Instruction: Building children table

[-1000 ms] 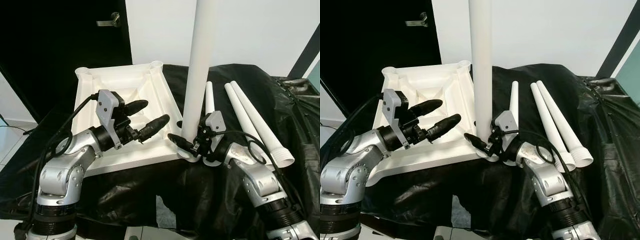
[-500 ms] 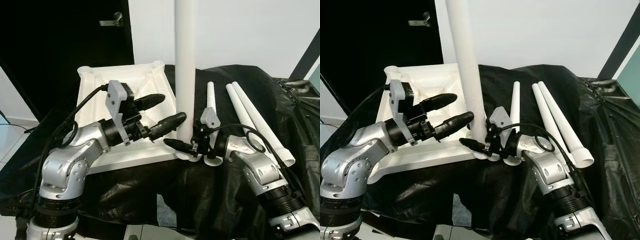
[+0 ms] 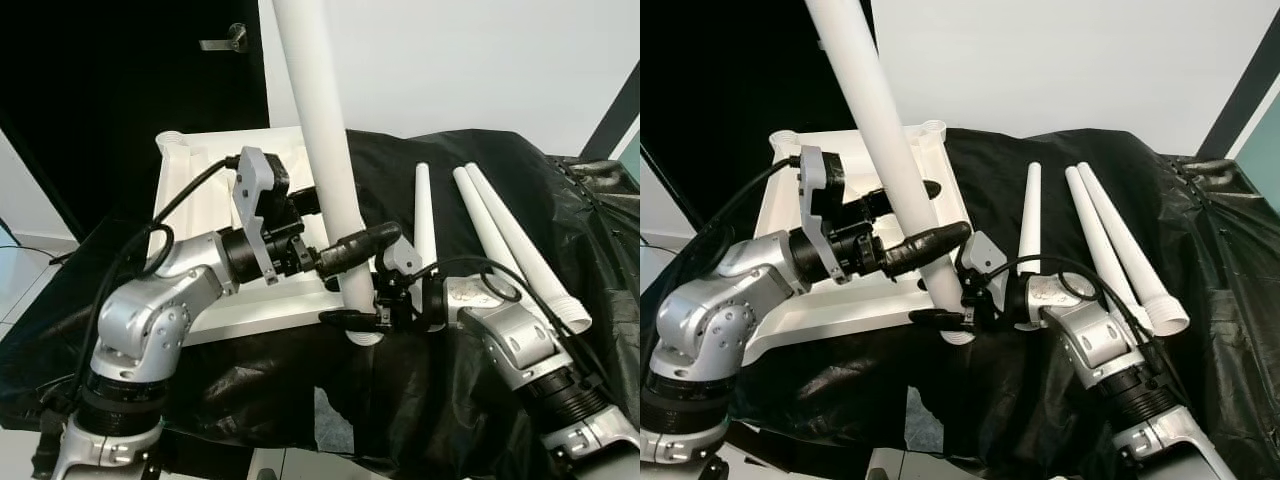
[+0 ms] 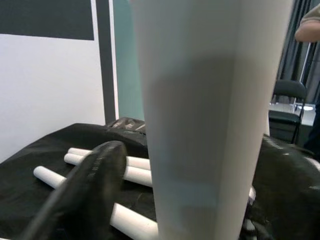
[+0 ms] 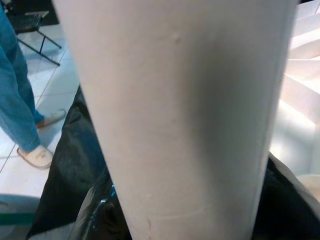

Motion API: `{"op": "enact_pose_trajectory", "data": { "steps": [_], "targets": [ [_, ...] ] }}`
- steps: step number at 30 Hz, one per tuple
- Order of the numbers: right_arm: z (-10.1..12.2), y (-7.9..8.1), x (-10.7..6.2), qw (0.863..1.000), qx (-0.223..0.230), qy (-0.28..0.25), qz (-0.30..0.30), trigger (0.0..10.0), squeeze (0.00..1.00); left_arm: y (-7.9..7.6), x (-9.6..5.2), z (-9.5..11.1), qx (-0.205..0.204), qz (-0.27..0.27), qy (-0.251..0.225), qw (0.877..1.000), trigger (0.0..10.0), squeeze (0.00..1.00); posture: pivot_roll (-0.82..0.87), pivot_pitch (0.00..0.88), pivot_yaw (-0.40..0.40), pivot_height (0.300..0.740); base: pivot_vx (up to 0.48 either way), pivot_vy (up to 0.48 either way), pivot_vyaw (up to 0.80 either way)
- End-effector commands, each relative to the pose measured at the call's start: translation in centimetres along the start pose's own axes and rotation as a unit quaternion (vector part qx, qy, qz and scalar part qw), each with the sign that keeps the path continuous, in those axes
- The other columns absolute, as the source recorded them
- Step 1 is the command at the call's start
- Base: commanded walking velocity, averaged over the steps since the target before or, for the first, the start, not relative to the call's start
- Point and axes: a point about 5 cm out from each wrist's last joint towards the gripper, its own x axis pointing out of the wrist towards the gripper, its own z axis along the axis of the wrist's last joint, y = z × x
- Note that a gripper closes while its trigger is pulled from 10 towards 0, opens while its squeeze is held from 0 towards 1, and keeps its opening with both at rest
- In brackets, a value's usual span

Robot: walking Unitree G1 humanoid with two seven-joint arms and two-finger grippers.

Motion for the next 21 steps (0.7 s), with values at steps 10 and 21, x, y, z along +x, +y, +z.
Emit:
{"op": "enact_pose_trajectory", "data": {
  "steps": [10,21],
  "targets": [
    [0.14,-0.25,-0.16,1.000,-0.009,0.010,0.016,10.0,0.00,-1.07,-0.10,0.22,-0.008,-0.126,0.007,0.992,0.0,0.00,0.12,0.000,-0.033,0.740,0.000,0.000,0.00],
    [0.72,-0.64,-0.23,1.000,-0.003,-0.014,-0.010,10.0,1.00,-0.89,0.77,0.43,0.004,-0.083,0.027,0.996,10.0,0.00,0.11,0.000,-0.026,0.740,0.000,0.000,0.00]
  ]
}}
